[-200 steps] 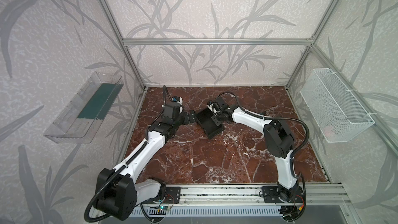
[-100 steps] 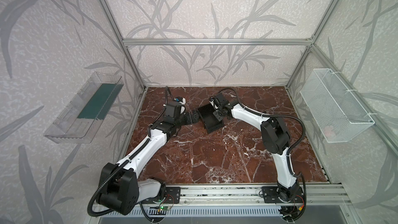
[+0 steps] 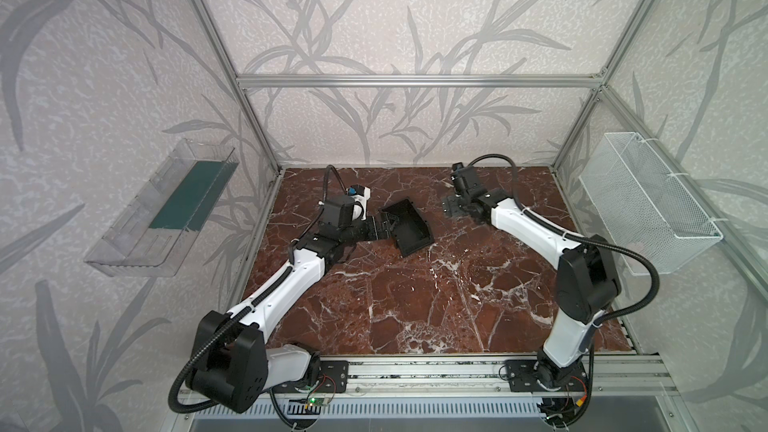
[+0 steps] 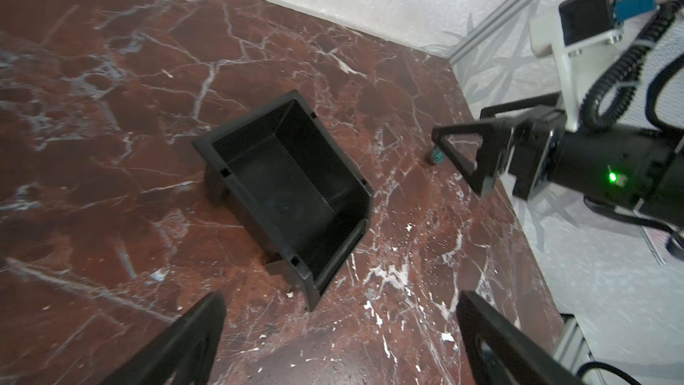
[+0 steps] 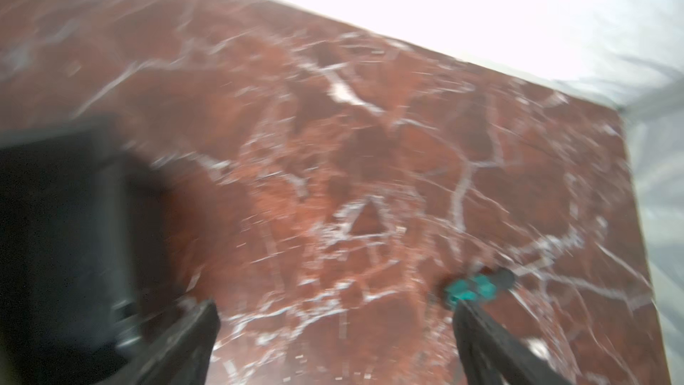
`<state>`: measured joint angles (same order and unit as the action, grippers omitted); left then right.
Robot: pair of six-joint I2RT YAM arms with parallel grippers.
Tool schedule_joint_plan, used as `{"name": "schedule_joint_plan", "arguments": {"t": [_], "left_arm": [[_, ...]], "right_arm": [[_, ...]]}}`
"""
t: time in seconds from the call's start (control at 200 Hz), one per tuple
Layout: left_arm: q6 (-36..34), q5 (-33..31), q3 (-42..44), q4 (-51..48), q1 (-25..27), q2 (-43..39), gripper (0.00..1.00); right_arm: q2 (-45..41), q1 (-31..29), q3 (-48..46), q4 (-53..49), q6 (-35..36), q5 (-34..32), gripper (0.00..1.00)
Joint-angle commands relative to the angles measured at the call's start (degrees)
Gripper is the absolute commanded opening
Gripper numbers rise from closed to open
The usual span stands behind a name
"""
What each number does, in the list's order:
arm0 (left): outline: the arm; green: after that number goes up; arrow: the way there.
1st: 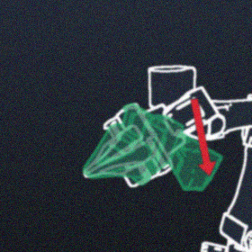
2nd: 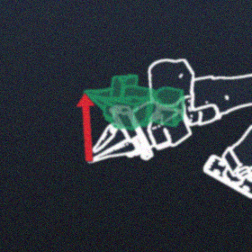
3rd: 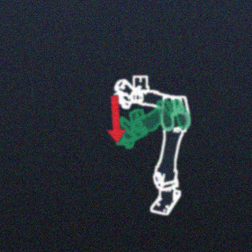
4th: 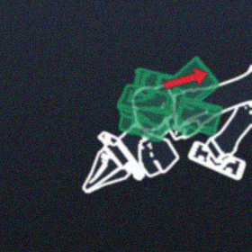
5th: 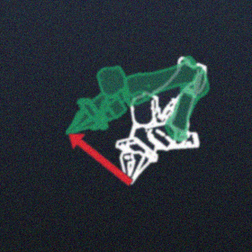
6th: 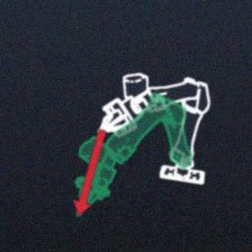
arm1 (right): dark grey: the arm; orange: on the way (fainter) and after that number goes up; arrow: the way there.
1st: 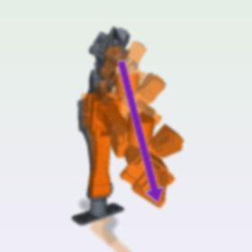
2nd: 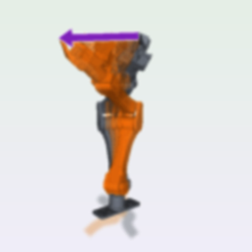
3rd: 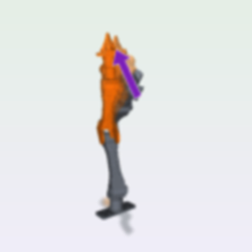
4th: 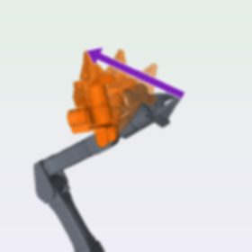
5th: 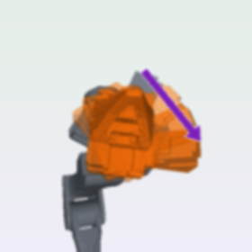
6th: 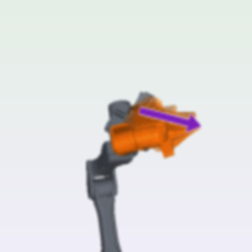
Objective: Put the screwdriver in the bin
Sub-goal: 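Grasp the green-handled screwdriver by its handle with the right gripper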
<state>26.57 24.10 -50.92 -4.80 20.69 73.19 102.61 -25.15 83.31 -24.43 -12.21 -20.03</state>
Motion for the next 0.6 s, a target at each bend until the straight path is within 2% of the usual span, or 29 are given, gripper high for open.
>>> {"name": "schedule_joint_plan", "arguments": {"t": [0.0,0.195,0.435,0.555,0.595], "left_arm": [[-1.57,5.00,-1.39,2.64,2.60,0.12,0.99],[-3.33,7.88,-1.27,4.05,6.92,-0.06,0.99],[-4.34,7.10,-1.54,3.17,8.23,0.29,0.99],[-4.68,6.75,-1.54,2.86,8.30,0.20,0.99],[-4.68,6.66,-1.50,2.71,8.28,0.20,0.99]], "right_arm": [[0.34,5.72,-2.10,-2.55,-9.66,-0.12,0.99],[2.35,14.27,-3.15,-6.15,-15.97,4.34,0.99],[9.31,16.77,0.02,-6.26,-16.44,6.32,0.94],[13.83,18.25,4.02,-9.25,-18.02,9.82,0.82],[15.15,18.90,5.17,-10.45,-20.01,10.86,0.73]]}}
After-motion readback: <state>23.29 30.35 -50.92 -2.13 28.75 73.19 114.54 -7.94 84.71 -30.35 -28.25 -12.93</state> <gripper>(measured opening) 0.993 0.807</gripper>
